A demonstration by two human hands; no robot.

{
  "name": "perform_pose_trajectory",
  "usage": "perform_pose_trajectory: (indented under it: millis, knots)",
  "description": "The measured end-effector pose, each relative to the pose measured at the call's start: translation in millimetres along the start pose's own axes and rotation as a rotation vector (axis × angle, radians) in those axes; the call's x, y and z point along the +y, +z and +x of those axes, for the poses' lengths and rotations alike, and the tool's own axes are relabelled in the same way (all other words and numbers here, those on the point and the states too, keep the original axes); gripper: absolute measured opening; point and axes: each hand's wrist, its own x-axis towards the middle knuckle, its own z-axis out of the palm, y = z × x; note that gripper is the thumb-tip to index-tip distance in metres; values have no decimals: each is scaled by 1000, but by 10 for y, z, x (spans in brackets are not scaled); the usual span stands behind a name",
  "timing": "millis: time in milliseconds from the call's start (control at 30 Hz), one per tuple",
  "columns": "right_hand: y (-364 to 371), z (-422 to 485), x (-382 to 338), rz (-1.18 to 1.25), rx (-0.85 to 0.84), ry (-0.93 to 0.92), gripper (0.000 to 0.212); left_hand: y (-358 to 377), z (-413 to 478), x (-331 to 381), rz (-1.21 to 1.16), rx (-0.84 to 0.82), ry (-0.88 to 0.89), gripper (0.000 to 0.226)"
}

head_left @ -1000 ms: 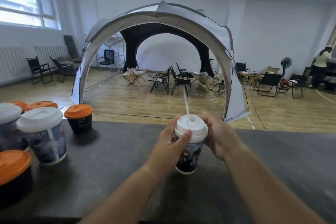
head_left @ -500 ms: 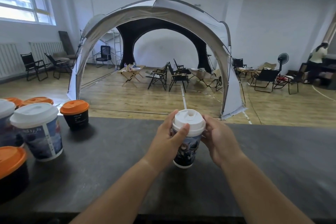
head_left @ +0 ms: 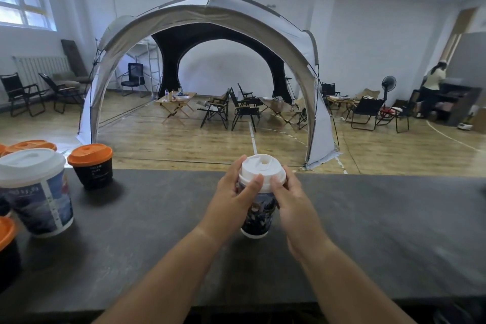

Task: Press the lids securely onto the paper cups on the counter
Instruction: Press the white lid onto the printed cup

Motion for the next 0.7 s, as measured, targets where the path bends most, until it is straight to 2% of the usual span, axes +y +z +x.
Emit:
perform_pose_trajectory:
  millis: [133,400,533,700]
  knots:
    - [-19,33,2,5,-2,-2,45,102,-97,63,22,84,14,60]
    - [-48,61,-13,15,-20,-24,26,205,-102,7,-90,149,17,53]
    - [-62,100,16,-22,-48,-50,30,96,-44,14,-152,190,-18,47]
    - [-74,143,65,-12,-54,-27,39,-27,50,100,-44,219,-51,38]
